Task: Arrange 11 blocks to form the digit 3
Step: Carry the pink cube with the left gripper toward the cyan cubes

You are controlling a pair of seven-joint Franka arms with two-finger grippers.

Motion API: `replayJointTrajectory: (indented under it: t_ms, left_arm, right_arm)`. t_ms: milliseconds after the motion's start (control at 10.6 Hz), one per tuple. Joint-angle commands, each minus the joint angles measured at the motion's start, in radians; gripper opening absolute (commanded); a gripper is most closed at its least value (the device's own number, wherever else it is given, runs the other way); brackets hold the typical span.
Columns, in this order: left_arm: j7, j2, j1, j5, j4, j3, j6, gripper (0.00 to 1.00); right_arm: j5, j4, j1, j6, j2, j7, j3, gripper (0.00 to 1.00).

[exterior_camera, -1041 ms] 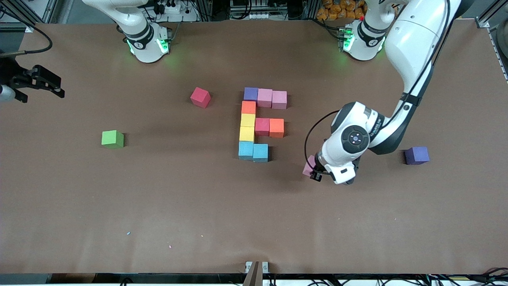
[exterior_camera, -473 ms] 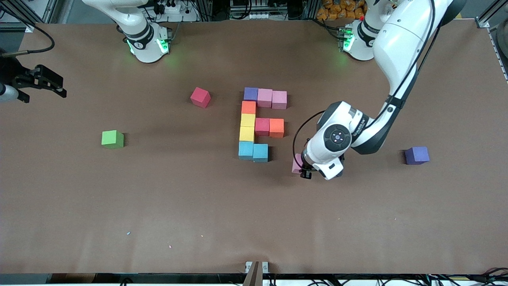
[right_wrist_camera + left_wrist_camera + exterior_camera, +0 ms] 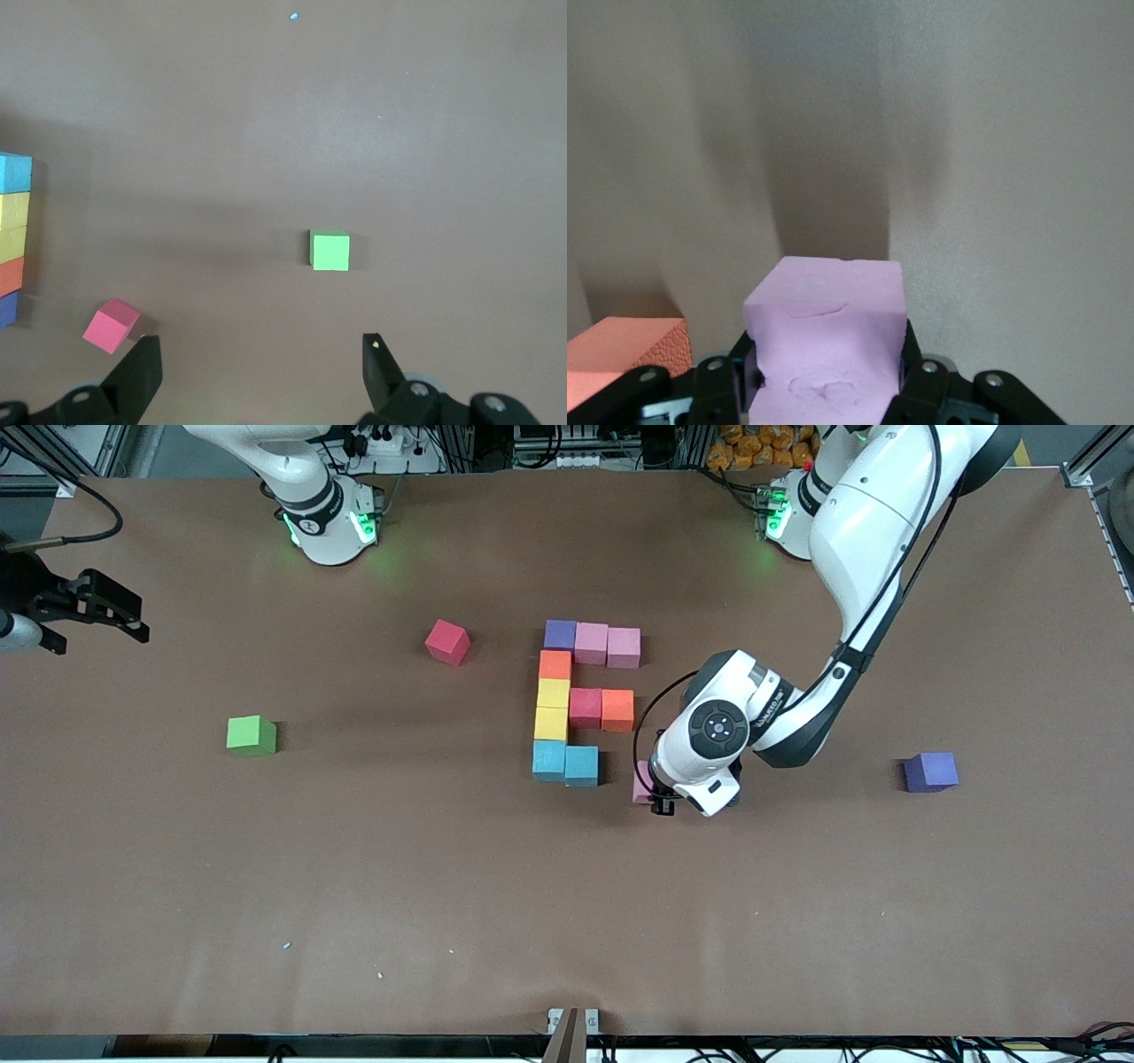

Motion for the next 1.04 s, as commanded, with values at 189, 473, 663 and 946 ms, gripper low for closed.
replayJointTrajectory:
  t_ms: [189, 473, 663, 946]
  left_arm:
    - [-0.056, 0.023, -0.051, -0.013, 0.039, 0.014, -0.019, 0.00]
    - [-0.074, 0.029, -0.124, -0.019, 0.054, 0.080, -0.019, 0.00]
    - [-0.088, 0.029, -0.137, -0.021, 0.056, 0.085, -0.019, 0.00]
    - [-0.123, 0.029, -0.143, -0.023, 0.056, 0.085, -0.021, 0.00]
  right_arm:
    - [-0.003, 0.013, 0.002, -0.023, -0.005, 0.014, 0.005, 1.00]
    - [-0.003, 0.013, 0.002, -0.025, -0.005, 0.014, 0.005, 1.00]
    - [-0.003, 0.013, 0.002, -0.025, -0.005, 0.014, 0.005, 1.00]
    - [-0.003, 0.013, 0.002, -0.025, -0.005, 0.014, 0.005, 1.00]
